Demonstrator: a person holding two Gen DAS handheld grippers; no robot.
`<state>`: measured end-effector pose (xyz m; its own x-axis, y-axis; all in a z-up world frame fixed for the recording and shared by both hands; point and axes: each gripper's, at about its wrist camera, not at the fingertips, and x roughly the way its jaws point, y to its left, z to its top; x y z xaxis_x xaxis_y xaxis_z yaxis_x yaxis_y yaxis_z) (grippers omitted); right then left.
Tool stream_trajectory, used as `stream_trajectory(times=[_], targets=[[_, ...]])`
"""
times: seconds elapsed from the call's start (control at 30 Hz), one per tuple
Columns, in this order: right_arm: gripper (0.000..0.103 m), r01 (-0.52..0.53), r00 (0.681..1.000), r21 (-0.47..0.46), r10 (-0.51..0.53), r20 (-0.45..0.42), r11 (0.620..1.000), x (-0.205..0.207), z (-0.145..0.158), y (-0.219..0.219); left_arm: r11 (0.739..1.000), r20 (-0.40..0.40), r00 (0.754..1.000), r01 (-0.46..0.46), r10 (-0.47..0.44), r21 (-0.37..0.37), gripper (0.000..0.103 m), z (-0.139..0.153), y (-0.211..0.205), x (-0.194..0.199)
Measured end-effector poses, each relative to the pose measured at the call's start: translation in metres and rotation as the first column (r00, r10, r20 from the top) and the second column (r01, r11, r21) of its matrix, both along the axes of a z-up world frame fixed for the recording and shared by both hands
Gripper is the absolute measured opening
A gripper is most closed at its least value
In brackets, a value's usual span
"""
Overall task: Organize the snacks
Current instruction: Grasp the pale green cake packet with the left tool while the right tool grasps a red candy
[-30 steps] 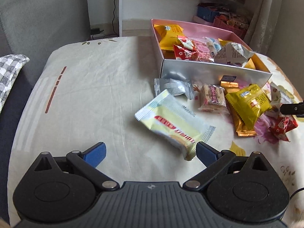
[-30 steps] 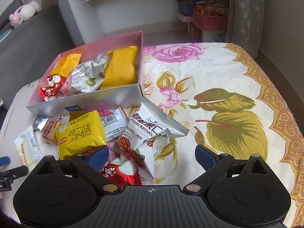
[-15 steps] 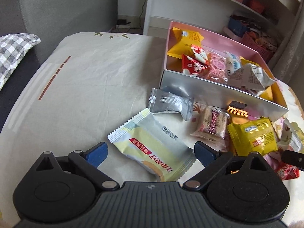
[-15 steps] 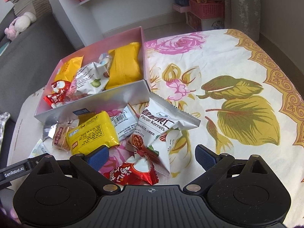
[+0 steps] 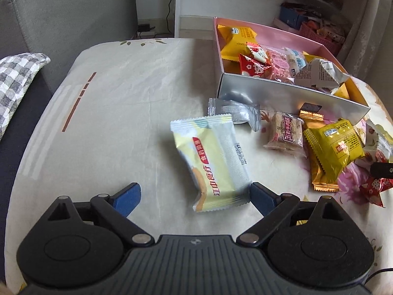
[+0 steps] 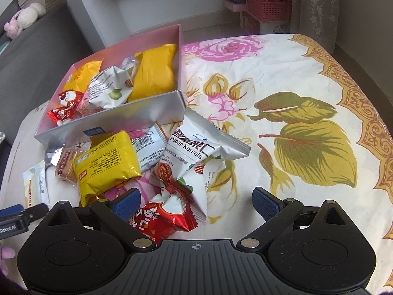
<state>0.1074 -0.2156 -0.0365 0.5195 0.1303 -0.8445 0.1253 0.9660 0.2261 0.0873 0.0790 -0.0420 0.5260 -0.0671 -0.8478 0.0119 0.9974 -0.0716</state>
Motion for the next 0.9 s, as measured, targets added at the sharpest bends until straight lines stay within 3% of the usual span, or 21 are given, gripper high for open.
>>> stream_trajectory(times=[0.33,0.47,0.63,0.77,0.9], targets=[[0.099,-0.027,0.999,0.089,0.030,-0.041,0.996,-0.002,-0.001,0.018,0.990,0.030,0.999,-0.019,0.023,-0.139,0.095,0.003,-0.004,0.010],[0.099,-0.041,0.998,0.066,0.044,-0.041,0.997,-0.003,-0.004,0.028,0.998,0.048,0.999,0.002,0.001,-0.057,0.096,-0.005,-0.023,0.015],[0.097,-0.052,0.998,0.023,0.053,-0.027,0.998,-0.006,-0.004,0.036,0.996,0.080,0.995,0.051,-0.056,0.072,0.089,-0.009,-0.037,0.013],[0.089,-0.044,0.999,-0.012,0.044,-0.010,0.999,-0.007,-0.003,0.041,0.996,0.097,0.994,0.045,-0.052,0.073,0.073,-0.006,-0.034,0.011],[0.070,-0.064,0.998,-0.037,0.064,-0.001,0.997,-0.010,0.000,0.046,0.998,0.099,0.995,0.023,-0.029,0.063,0.048,-0.003,-0.027,0.010]])
